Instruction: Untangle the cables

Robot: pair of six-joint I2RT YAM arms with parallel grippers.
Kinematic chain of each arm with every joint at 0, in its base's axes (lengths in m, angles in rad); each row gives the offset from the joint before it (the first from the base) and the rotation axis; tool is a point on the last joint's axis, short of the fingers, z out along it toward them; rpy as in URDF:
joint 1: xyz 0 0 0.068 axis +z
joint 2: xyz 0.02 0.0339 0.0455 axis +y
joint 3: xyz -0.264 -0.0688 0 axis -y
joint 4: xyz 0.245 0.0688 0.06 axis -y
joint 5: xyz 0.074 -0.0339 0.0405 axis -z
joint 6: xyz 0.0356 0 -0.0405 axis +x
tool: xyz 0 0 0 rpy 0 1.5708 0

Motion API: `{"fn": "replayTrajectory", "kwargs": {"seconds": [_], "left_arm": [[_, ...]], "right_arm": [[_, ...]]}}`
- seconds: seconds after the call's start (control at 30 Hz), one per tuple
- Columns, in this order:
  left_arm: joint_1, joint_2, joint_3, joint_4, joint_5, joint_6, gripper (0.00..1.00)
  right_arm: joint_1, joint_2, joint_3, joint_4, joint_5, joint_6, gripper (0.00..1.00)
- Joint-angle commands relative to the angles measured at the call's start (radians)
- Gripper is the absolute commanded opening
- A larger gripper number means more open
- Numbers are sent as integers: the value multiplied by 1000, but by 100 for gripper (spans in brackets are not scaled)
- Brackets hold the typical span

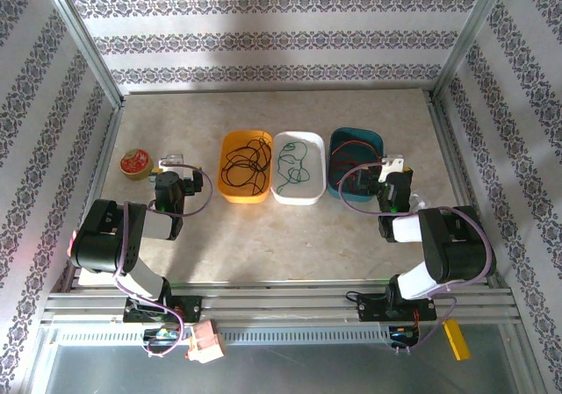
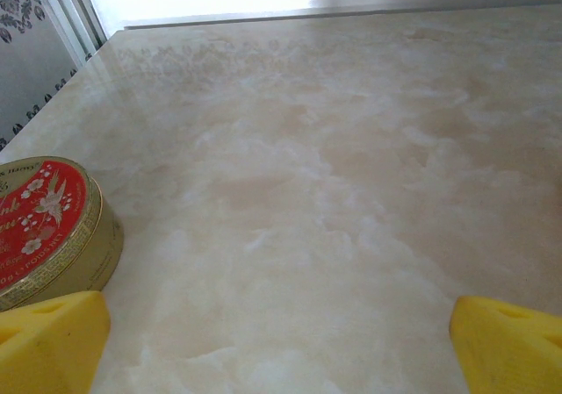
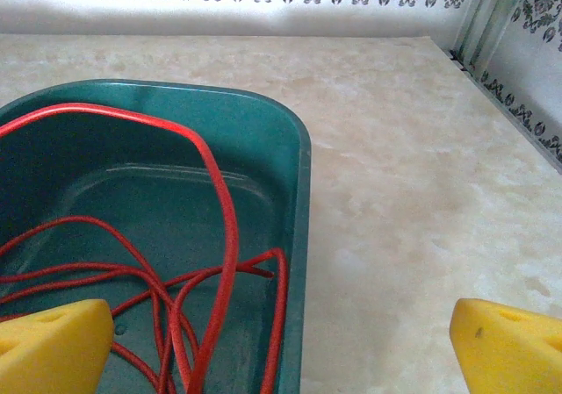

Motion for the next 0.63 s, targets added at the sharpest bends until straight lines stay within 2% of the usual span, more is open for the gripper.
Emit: {"fn": "replayTrajectory", "kwargs": {"seconds": [0.0, 0.27, 0.4, 0.6], "left_arm": [[12, 5, -7, 53, 4, -6, 99], [12, 5, -7, 53, 4, -6, 99], [12, 6, -7, 53, 4, -6, 99], [13, 6, -7, 53, 4, -8, 99]], "right_arm": [[-6, 8, 20, 3, -16, 16, 98], [-11, 6, 19, 0, -29, 13, 98], [-29, 8, 58, -20, -127, 3, 98], [-36, 8, 59, -21, -141, 9, 98]]}}
